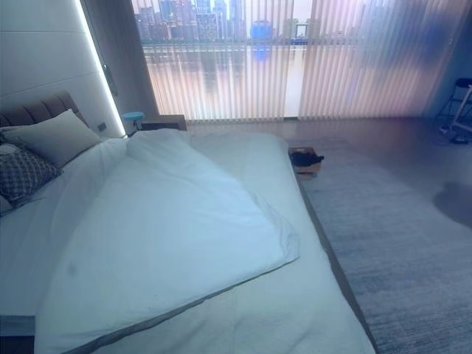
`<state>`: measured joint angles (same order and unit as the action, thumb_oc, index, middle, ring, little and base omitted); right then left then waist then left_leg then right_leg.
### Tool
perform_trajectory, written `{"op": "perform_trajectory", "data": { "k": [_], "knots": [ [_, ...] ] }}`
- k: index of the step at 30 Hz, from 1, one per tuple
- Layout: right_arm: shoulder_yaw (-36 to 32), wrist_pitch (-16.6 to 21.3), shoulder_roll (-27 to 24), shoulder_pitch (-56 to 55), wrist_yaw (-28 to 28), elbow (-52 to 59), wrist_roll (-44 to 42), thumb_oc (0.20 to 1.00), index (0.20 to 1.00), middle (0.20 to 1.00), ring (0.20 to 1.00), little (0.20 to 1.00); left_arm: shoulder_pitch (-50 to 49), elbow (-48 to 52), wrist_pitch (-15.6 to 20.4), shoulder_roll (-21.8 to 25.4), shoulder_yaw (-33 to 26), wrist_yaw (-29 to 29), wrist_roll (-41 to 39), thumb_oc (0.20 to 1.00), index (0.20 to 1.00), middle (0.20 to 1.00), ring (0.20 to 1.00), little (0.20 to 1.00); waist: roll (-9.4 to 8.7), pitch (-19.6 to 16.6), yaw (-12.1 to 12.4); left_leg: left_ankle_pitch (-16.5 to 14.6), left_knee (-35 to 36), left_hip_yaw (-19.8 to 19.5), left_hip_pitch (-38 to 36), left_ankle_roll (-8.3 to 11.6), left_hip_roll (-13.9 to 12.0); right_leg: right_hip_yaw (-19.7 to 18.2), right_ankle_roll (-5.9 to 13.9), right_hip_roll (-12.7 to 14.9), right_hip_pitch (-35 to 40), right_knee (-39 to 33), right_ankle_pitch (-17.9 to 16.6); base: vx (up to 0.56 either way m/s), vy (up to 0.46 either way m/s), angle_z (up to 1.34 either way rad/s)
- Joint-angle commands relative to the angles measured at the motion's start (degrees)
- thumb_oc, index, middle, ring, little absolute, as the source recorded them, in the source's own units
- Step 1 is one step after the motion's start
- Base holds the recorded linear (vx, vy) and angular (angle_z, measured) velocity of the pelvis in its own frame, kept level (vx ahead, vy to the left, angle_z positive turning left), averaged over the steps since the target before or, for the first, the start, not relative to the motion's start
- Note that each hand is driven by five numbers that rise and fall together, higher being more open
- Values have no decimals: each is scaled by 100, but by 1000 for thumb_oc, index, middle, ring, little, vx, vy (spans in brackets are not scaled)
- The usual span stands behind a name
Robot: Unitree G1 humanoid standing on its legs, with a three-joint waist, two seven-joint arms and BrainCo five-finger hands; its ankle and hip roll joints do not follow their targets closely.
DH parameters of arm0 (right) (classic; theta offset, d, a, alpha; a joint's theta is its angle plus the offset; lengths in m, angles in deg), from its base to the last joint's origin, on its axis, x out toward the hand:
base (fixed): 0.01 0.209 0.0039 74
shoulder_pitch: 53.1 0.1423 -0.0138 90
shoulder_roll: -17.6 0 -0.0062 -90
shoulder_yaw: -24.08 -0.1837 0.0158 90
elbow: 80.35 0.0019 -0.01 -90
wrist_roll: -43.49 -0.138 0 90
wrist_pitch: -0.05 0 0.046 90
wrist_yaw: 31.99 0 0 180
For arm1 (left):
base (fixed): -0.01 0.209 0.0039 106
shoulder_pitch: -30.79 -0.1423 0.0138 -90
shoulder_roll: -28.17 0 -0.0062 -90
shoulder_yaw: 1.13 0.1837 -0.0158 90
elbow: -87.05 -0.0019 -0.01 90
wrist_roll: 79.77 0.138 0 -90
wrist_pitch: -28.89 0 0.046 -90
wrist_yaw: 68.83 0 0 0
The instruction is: Make the bed
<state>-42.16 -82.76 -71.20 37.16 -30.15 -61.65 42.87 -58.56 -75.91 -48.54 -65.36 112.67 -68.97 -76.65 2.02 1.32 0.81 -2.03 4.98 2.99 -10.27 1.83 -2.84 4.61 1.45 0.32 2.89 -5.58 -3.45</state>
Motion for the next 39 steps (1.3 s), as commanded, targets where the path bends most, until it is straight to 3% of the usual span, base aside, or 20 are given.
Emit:
{"op": "perform_trajectory", "data": {
  "k": [1, 9, 13, 16, 17, 18, 19, 20, 21, 24, 27, 29, 31, 34, 36, 39],
  "knots": [
    [289, 131, 104, 356, 25, -271, 156, 1000, 1000, 1000, 1000, 1000, 321, -253, 57, -278, 192, -36, -81, 1000, 1000, 1000, 1000, 1000, -347, 132, -25, 9, 2, -192, 124, -61, 394, 92, 425, 188, 495, 58, 269, 0, 0, 0],
    [232, 114, 76, 427, 30, -214, -7, 1000, 1000, 1000, 1000, 1000, 391, -252, 9, -231, 73, 21, -273, 1000, 1000, 1000, 1000, 1000, -366, 255, -51, 77, 1, -272, 195, -63, 359, 109, 356, 173, 429, 99, 257, -2, -20, 3],
    [150, 172, 41, 543, 48, -59, -288, 1000, 1000, 1000, 1000, 1000, 481, -234, -9, -191, -42, 116, -462, 1000, 1000, 1000, 1000, 1000, -375, 387, -66, -27, -453, -298, 491, -66, 329, 76, 262, 183, 124, 577, 444, -36, -68, 12],
    [64, 236, -7, 675, 87, 195, -593, 1000, 1000, 1000, 1000, 1000, 539, -168, 15, -153, -127, 188, -630, 1000, 1000, 1000, 1000, 1000, -389, 496, -65, -129, -1033, -267, 833, 6, 354, 76, 185, 179, -78, 892, 589, -11, -91, 9],
    [-33, 322, -63, 770, 140, 522, -905, 1000, 1000, 1000, 1000, 1000, 585, -77, 42, -116, -153, 254, -724, 1000, 1000, 1000, 1000, 1000, -418, 614, -39, -74, -1687, -220, 1129, 123, 362, 100, 132, 177, -61, 1010, 680, 16, -86, 5],
    [-34, 321, -64, 771, 139, 523, -906, 1000, 1000, 1000, 1000, 1000, 585, -77, 42, -116, -152, 254, -724, 1000, 1000, 1000, 1000, 1000, -416, 610, -42, -83, -1706, -224, 1144, 124, 360, 103, 131, 175, -68, 1014, 681, 39, -149, 13],
    [-115, 383, -166, 899, 164, 961, -1244, 1000, 1000, 1000, 1000, 1000, 626, 52, 86, -79, -177, 331, -893, 1000, 1000, 1000, 1000, 1000, -434, 770, 29, 131, -2409, -382, 1500, 191, 439, 78, 67, 174, -42, 1092, 737, 35, -71, 12],
    [-125, 421, -204, 976, 185, 1099, -1339, 1000, 1000, 1000, 1000, 1000, 667, 93, 92, -90, -174, 373, -976, 1000, 1000, 1000, 1000, 1000, -434, 833, 53, 210, -2616, -501, 1662, 205, 492, 48, 68, 178, -47, 1135, 772, 36, -71, 11],
    [-125, 421, -204, 977, 184, 1099, -1340, 1000, 1000, 1000, 1000, 1000, 669, 92, 92, -90, -174, 373, -977, 1000, 1000, 1000, 1000, 1000, -432, 832, 49, 207, -2625, -505, 1670, 206, 491, 51, 67, 177, -50, 1138, 774, 99, -8, -2],
    [-410, 564, -314, 1264, 356, 1291, -1990, 1000, 1000, 1000, 1000, 1000, 787, 226, 154, -45, -97, 502, -1174, 1000, 1000, 1000, 1000, 1000, -432, 882, 69, 319, -1740, -240, 2110, 131, 238, 155, 149, 233, 62, 1036, 903, 210, 43, 11],
    [-750, 730, -269, 1538, 529, 1445, -2855, 1000, 1000, 1000, 1000, 1000, 893, 208, 169, -21, -40, 681, -1203, 1000, 1000, 1000, 1000, 1000, -375, 849, 179, 849, -740, -78, 2561, 215, -2, 86, 258, 209, 411, 835, 1047, 304, 142, 31],
    [-836, 744, -180, 1606, 535, 1424, -3147, 1000, 1000, 1000, 1000, 1000, 886, 192, 152, -13, -62, 701, -1247, 1000, 1000, 1000, 1000, 1000, -381, 842, 285, 1034, -843, -210, 2449, 235, 12, -19, 279, 246, 549, 848, 1099, 327, 185, 51],
    [-1010, 811, -89, 1688, 526, 1601, -3586, 1000, 1000, 1000, 1000, 1000, 813, 204, 145, -24, -63, 724, -1309, 1000, 1000, 1000, 1000, 1000, -397, 753, 344, 867, -990, -248, 2384, 134, 77, -80, 402, 376, 634, 896, 1167, 369, 283, -3],
    [-1167, 874, 23, 1780, 473, 1736, -4146, 1000, 1000, 1000, 1000, 1000, 762, 233, 133, 25, -29, 697, -1288, 1000, 1000, 1000, 1000, 1000, -500, 694, 433, 662, -1181, -189, 2374, -26, 227, -207, 577, 604, 499, 1307, 1055, 281, 254, -96],
    [-1524, 1095, 207, 2038, 561, 2010, -5167, 1000, 1000, 1000, 1000, 1000, 783, 339, 89, 164, 17, 725, -1275, 1000, 1000, 1000, 1000, 1000, -538, 905, 426, 368, -1433, -115, 2275, -323, 493, -302, 629, 933, -244, 2938, 186, 269, 381, -79],
    [-1525, 1124, 243, 2224, 591, 2108, -5297, 1000, 1000, 1000, 1000, 1000, 828, 398, 101, 224, -21, 747, -1334, 1000, 1000, 1000, 1000, 1000, -411, 1101, 373, 353, -1476, -139, 2258, -375, 495, -281, 551, 837, -812, 3668, 67, 73, 196, 5]
  ]
}}
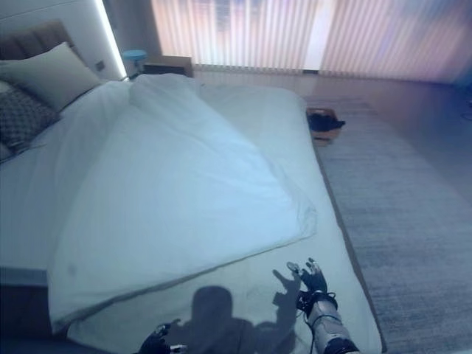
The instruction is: Make the bed
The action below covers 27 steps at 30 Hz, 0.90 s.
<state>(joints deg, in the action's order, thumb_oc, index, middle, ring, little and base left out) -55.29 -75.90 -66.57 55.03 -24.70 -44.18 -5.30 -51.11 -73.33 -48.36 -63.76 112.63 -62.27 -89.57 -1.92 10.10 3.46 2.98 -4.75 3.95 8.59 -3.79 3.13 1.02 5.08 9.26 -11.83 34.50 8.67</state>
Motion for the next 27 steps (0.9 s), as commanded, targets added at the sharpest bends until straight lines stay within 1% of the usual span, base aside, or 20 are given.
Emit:
{"op": "perform_trajectory", "data": {
  "k": [1, 2, 3, 4, 5, 6, 7, 8, 9, 11, 12, 13, 14, 16, 17, 19, 21, 22, 23, 27],
  "knots": [
    [-284, 444, -215, 515, 65, 365, -651, 1000, 1000, 1000, 1000, 1000, 76, 153, 69, 84, -3, 79, -48, 1000, 1000, 1000, 1000, 1000, 16, 281, 107, -213, -516, -260, 332, 155, -66, 122, 162, -34, 563, -154, -1145, 126, 148, 32],
    [-320, 484, -204, 628, 104, 356, -823, 1000, 1000, 1000, 1000, 1000, 84, 179, 64, 125, -3, 108, -61, 1000, 1000, 1000, 1000, 1000, 75, 335, 124, -272, -471, -235, 262, 126, -51, 271, 134, 56, 426, -163, -1069, 216, 199, 31],
    [-386, 517, -196, 885, 171, 297, -1003, 1000, 1000, 1000, 1000, 1000, 140, 165, 62, 151, -10, 148, -121, 1000, 1000, 1000, 1000, 1000, 120, 429, 125, -321, -395, -248, 176, 149, -21, 381, 108, 59, 196, -522, -906, 156, 129, 11],
    [-389, 518, -199, 900, 164, 285, -1008, 1000, 1000, 1000, 1000, 1000, 150, 162, 62, 150, -11, 147, -121, 1000, 1000, 1000, 1000, 1000, 123, 439, 122, -328, -396, -254, 170, 152, -24, 388, 104, 56, 208, -528, -902, 125, 63, -15],
    [-428, 556, -231, 1123, 176, 200, -1154, 1000, 1000, 1000, 1000, 1000, 237, 98, 68, 151, -54, 181, -197, 1000, 1000, 1000, 1000, 1000, 159, 525, 118, -354, -363, -274, 153, 184, -19, 427, 95, 4, 28, -926, -789, 67, 0, -26],
    [-476, 585, -257, 1271, 231, 204, -1259, 1000, 1000, 1000, 1000, 1000, 283, 102, 75, 144, -74, 218, -277, 1000, 1000, 1000, 1000, 1000, 135, 590, 115, -375, -361, -282, 167, 207, 24, 431, 123, 4, -39, -1380, -789, 108, -14, -12],
    [-527, 620, -261, 1442, 255, 100, -1362, 1000, 1000, 1000, 1000, 1000, 343, 69, 85, 132, -102, 251, -328, 1000, 1000, 1000, 1000, 1000, 118, 680, 100, -424, -363, -291, 140, 238, 69, 438, 174, -52, -56, -2043, -934, 108, -54, -1],
    [-558, 672, -273, 1568, 307, 40, -1481, 1000, 1000, 1000, 1000, 1000, 397, 89, 92, 124, -103, 287, -377, 1000, 1000, 1000, 1000, 1000, 82, 747, 84, -445, -359, -305, 146, 255, 144, 373, 238, -72, -163, -2489, -1098, 195, -91, 8],
    [-619, 752, -266, 1615, 415, 21, -1672, 1000, 1000, 1000, 1000, 1000, 452, 78, 108, 121, -72, 339, -398, 1000, 1000, 1000, 1000, 1000, 87, 795, -17, -500, -351, -396, 114, 275, 195, 116, 310, -175, -257, -2925, -1354, 152, -75, 4],
    [-633, 785, -272, 1528, 439, 127, -1713, 1000, 1000, 1000, 1000, 1000, 418, 124, 113, 96, -56, 343, -427, 1000, 1000, 1000, 1000, 1000, 88, 770, 12, -499, -387, -443, 145, 288, 222, 95, 327, -151, -126, -2913, -1298, 102, -47, 41],
    [-687, 825, -271, 1755, 576, 24, -1871, 1000, 1000, 1000, 1000, 1000, 427, 163, 117, -7, -2, 406, -510, 1000, 1000, 1000, 1000, 1000, 128, 820, 50, -472, -279, -497, 183, 322, 269, 156, 283, -133, -40, -3130, -1448, 41, -37, 73],
    [-688, 826, -275, 1764, 577, 21, -1873, 1000, 1000, 1000, 1000, 1000, 435, 161, 116, -9, -1, 407, -512, 1000, 1000, 1000, 1000, 1000, 131, 820, 46, -463, -264, -505, 181, 324, 269, 164, 281, -134, -33, -3152, -1460, -13, -81, 59],
    [-807, 832, -285, 1958, 691, -57, -1872, 1000, 1000, 1000, 1000, 1000, 458, 190, 136, -71, -5, 465, -630, 1000, 1000, 1000, 1000, 1000, 173, 837, 80, -365, -143, -514, 276, 363, 221, 299, 262, -162, -39, -3324, -1565, -2, -110, 12],
    [-811, 853, -281, 2035, 758, -110, -1887, 1000, 1000, 1000, 1000, 1000, 463, 236, 130, -89, 15, 472, -686, 1000, 1000, 1000, 1000, 1000, 186, 836, 91, -281, -55, -535, 351, 385, 181, 344, 241, -188, -62, -3396, -1597, -7, -121, 7],
    [-827, 862, -290, 2230, 839, -185, -1881, 1000, 1000, 1000, 1000, 1000, 526, 317, 142, -121, 68, 524, -761, 1000, 1000, 1000, 1000, 1000, 207, 885, 131, -162, 88, -575, 458, 442, 94, 417, 220, -223, -115, -3443, -1588, -13, -109, 18],
    [-830, 855, -311, 2314, 866, -276, -1891, 1000, 1000, 1000, 1000, 1000, 547, 363, 145, -144, 95, 536, -805, 1000, 1000, 1000, 1000, 1000, 215, 891, 143, -100, 167, -599, 504, 472, 61, 461, 206, -238, -163, -3449, -1580, 5, -104, 18],
    [-864, 881, -365, 2522, 1011, -482, -1898, 1000, 1000, 1000, 1000, 1000, 591, 515, 160, -194, 208, 573, -918, 1000, 1000, 1000, 1000, 1000, 244, 970, 164, 0, 327, -673, 560, 523, -23, 525, 180, -283, -252, -3400, -1524, 32, -100, 11],
    [-866, 881, -367, 2529, 1013, -485, -1897, 1000, 1000, 1000, 1000, 1000, 595, 518, 158, -193, 210, 575, -920, 1000, 1000, 1000, 1000, 1000, 246, 970, 162, 6, 335, -679, 561, 526, -25, 529, 178, -284, -258, -3393, -1520, 29, -76, 8],
    [-950, 956, -374, 2651, 1168, -594, -1937, 1000, 1000, 1000, 1000, 1000, 630, 570, 151, -255, 278, 597, -1004, 1000, 1000, 1000, 1000, 1000, 271, 1042, 158, 63, 407, -719, 604, 552, -68, 539, 157, -318, -342, -3339, -1485, 17, -45, 8],
    [-993, 1023, -395, 2804, 1314, -685, -1932, 1000, 1000, 1000, 1000, 1000, 664, 646, 144, -312, 375, 642, -1053, 1000, 1000, 1000, 1000, 1000, 292, 1110, 153, 98, 488, -745, 623, 576, -108, 577, 139, -350, -416, -3285, -1436, 31, -51, 4]
  ]
}}
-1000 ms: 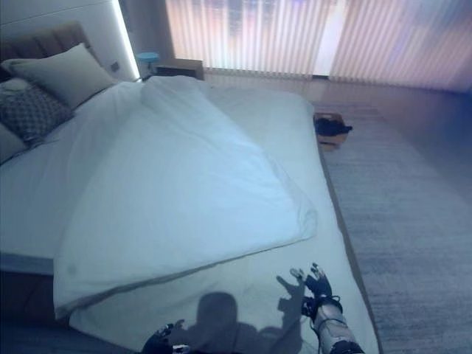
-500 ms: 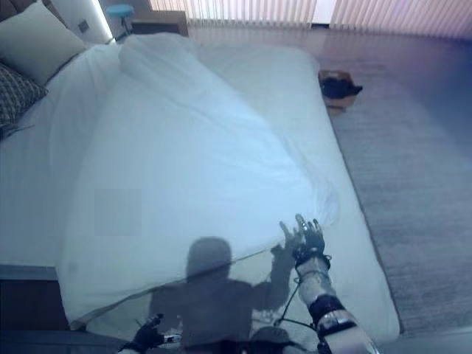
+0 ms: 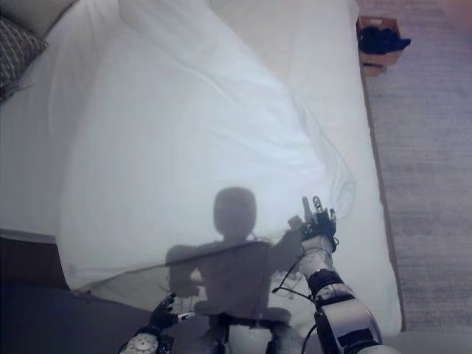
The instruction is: Make the bed
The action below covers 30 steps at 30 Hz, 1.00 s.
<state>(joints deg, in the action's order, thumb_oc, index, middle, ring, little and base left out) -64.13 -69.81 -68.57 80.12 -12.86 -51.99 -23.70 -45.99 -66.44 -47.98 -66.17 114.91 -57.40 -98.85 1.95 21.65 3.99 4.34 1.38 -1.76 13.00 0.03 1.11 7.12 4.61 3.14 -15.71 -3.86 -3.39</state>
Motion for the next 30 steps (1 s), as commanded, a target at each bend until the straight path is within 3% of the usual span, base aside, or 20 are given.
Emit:
{"op": "perform_trajectory", "data": {
  "k": [1, 9, 13, 14, 17, 21, 30],
  "knots": [
    [-137, 416, -193, 316, 138, 73, -116, 1000, 1000, 1000, 1000, 1000, 167, -51, 92, -89, 166, 158, -126, 1000, 1000, 1000, 1000, 1000, -89, -26, 91, -28, -110, -175, 187, 203, 85, -33, 184, 255, -38, 552, -222, 30, -40, -2],
    [-225, 875, -144, 202, 516, 611, 27, 1000, 1000, 1000, 1000, 1000, 282, -54, 90, -183, 240, 315, -193, 1000, 1000, 1000, 1000, 1000, -90, 125, -45, 24, 23, -85, 269, 247, 29, -111, 193, 194, -185, 479, -276, 10, -7, -3],
    [-111, 1193, 64, -355, 812, 1645, 705, 1000, 1000, 1000, 1000, 1000, 325, -80, 154, -240, 187, 447, -159, 1000, 1000, 1000, 1000, 1000, -106, 166, -173, 42, 91, 20, 264, 257, 19, -213, 204, 169, -221, 390, -338, 4, 24, -12],
    [-75, 1303, 111, -716, 970, 2151, 1263, 1000, 1000, 1000, 1000, 1000, 339, -36, 202, -251, 145, 542, -93, 1000, 1000, 1000, 1000, 1000, -112, 183, -255, 36, 106, 75, 264, 253, 17, -256, 225, 168, -238, 342, -382, -8, 19, -18],
    [-53, 1296, 78, -1093, 1117, 2369, 1893, 1000, 1000, 1000, 1000, 1000, 362, 11, 287, -269, 116, 607, 1, 1000, 1000, 1000, 1000, 1000, -113, 196, -338, 16, 100, 180, 262, 246, 33, -333, 265, 180, -256, 297, -436, -18, 40, -14],
    [44, 1144, -44, -1266, 1026, 2301, 2115, 1000, 1000, 1000, 1000, 1000, 400, 99, 337, -279, 121, 607, 18, 1000, 1000, 1000, 1000, 1000, -76, 231, -387, -1, 104, 259, 255, 229, 61, -433, 295, 212, -273, 272, -468, -26, 32, -19],
    [631, 654, -418, -785, -42, 1919, 1744, 1000, 1000, 1000, 1000, 1000, 395, 388, 404, -198, 109, 358, -175, 1000, 1000, 1000, 1000, 1000, -43, 363, -323, 81, 125, 325, 377, 246, 70, -495, 311, 202, -411, 208, -583, -17, -15, -10]
  ]
}}
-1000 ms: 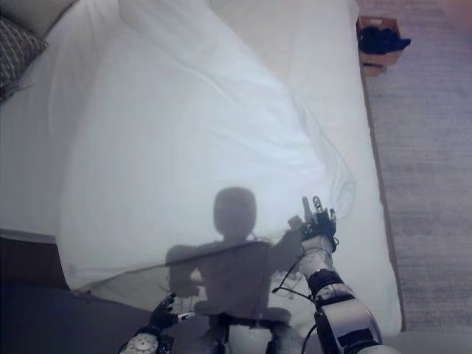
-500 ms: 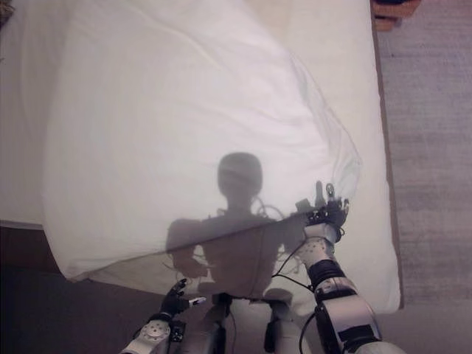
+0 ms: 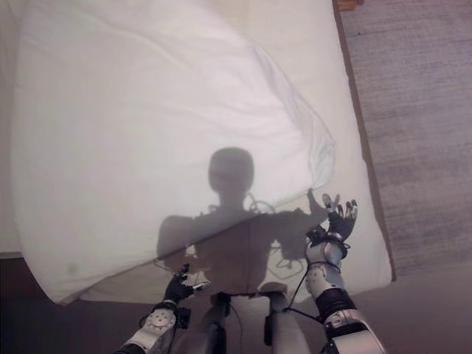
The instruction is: Make the bed
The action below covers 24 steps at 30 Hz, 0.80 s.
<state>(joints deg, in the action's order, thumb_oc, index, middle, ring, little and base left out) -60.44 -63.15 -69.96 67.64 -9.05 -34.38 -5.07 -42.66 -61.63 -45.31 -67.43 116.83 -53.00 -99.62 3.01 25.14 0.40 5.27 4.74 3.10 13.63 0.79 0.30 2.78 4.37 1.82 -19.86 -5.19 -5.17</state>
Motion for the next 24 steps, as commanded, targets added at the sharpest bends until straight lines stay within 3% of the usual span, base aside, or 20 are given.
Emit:
{"op": "perform_trajectory", "data": {
  "k": [1, 9, 14, 20, 24],
  "knots": [
    [327, -29, -314, 575, -459, 118, -149, 1000, 1000, 1000, 1000, 1000, 70, -105, 133, -68, -82, -98, -121, 1000, 1000, 1000, 1000, 1000, -158, 28, 52, 1, -207, -166, 337, 176, 145, -56, 332, 327, -17, 338, -407, 2, -47, -5],
    [529, -138, -413, 1506, -665, -419, -538, 1000, 1000, 1000, 1000, 1000, 39, -95, 103, -45, -28, -222, -258, 1000, 1000, 1000, 1000, 1000, -195, 128, 224, 73, -160, -222, 477, 228, 93, 40, 329, 264, -127, 305, -446, 13, -45, 1],
    [304, -258, -281, 2262, -818, -1358, -1736, 1000, 1000, 1000, 1000, 1000, 113, -36, 6, -70, 119, -308, -457, 1000, 1000, 1000, 1000, 1000, -171, 227, 387, 172, -73, -330, 636, 293, 55, 177, 317, 230, -229, 255, -464, 16, -49, 7],
    [-55, -54, 53, 2739, -351, -1735, -2437, 1000, 1000, 1000, 1000, 1000, 256, 21, -85, -133, 254, -209, -561, 1000, 1000, 1000, 1000, 1000, -119, 265, 482, 223, -16, -418, 763, 336, 43, 287, 296, 216, -320, 234, -449, 17, -25, 15],
    [83, 13, 309, 2837, -252, -1349, -2486, 1000, 1000, 1000, 1000, 1000, 305, 160, -96, -105, 280, -98, -576, 1000, 1000, 1000, 1000, 1000, -115, 303, 495, 244, -12, -444, 830, 345, 48, 322, 279, 224, -380, 245, -439, 4, -3, 10]
  ]
}}
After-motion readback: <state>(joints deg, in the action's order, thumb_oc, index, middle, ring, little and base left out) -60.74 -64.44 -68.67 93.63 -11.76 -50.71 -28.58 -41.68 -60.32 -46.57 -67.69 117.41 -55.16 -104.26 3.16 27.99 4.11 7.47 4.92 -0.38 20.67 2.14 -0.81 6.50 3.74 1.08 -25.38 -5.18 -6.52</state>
